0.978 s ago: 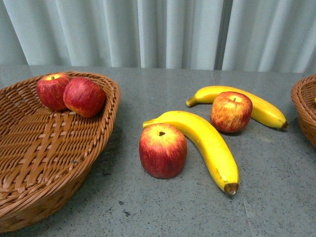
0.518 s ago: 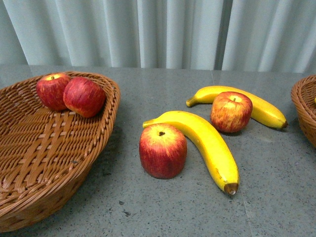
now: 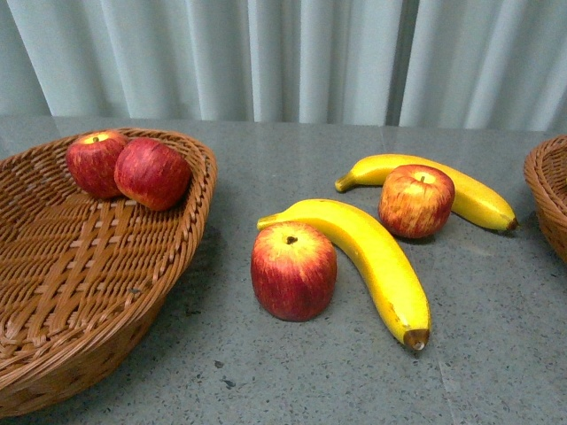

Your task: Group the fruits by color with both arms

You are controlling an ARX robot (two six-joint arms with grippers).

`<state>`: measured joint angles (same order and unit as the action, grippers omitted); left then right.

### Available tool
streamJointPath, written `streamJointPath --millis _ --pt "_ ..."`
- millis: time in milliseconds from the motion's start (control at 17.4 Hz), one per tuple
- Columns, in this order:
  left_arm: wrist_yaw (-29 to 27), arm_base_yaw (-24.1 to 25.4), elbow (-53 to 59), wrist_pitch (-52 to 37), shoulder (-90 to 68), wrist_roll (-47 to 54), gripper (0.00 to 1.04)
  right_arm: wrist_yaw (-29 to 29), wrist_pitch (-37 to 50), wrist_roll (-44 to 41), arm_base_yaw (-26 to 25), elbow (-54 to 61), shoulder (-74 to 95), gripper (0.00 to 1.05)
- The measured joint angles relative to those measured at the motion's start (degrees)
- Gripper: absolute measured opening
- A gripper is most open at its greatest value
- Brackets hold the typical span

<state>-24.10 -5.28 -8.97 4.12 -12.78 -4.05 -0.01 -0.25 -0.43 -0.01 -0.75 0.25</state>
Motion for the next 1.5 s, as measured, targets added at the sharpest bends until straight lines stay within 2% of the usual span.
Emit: streamJointPath --millis 58,173,230,345,518,690,748,920,1496 --pt "2.5 1.7 -2.4 -4.8 -4.0 0.6 0.98 0.0 0.0 0.0 0.0 0.0 0.0 0.98" --pt "12.3 6.8 -7.3 -16.2 -17.7 3.0 0.98 0.0 0.0 0.0 0.0 0.0 0.0 0.98" --pt "16.2 7.2 -10.6 -20.7 -24.7 4.1 0.98 0.0 0.0 0.0 0.0 0.0 0.0 0.98" --pt "24.0 3.4 -19.9 -25.0 -38.9 5.8 0.98 0.0 0.0 0.0 0.0 0.0 0.0 0.98" --pt "31.1 -6.7 -30.9 -20.8 -55.4 8.7 0.98 0.0 0.0 0.0 0.0 0.0 0.0 0.98" --pt "34.3 -16.6 -37.9 -15.9 -65.7 11.7 0.98 0.0 0.0 0.0 0.0 0.0 0.0 0.98" --pt "36.3 -18.0 -39.1 -12.9 -68.1 13.9 0.98 0.0 0.0 0.0 0.0 0.0 0.0 0.98" --pt "38.1 -19.8 -41.0 -9.0 -73.1 20.0 0.98 0.0 0.0 0.0 0.0 0.0 0.0 0.98" --pt "39.7 -20.2 -41.8 -7.8 -76.3 24.5 0.98 0.0 0.0 0.0 0.0 0.0 0.0 0.98"
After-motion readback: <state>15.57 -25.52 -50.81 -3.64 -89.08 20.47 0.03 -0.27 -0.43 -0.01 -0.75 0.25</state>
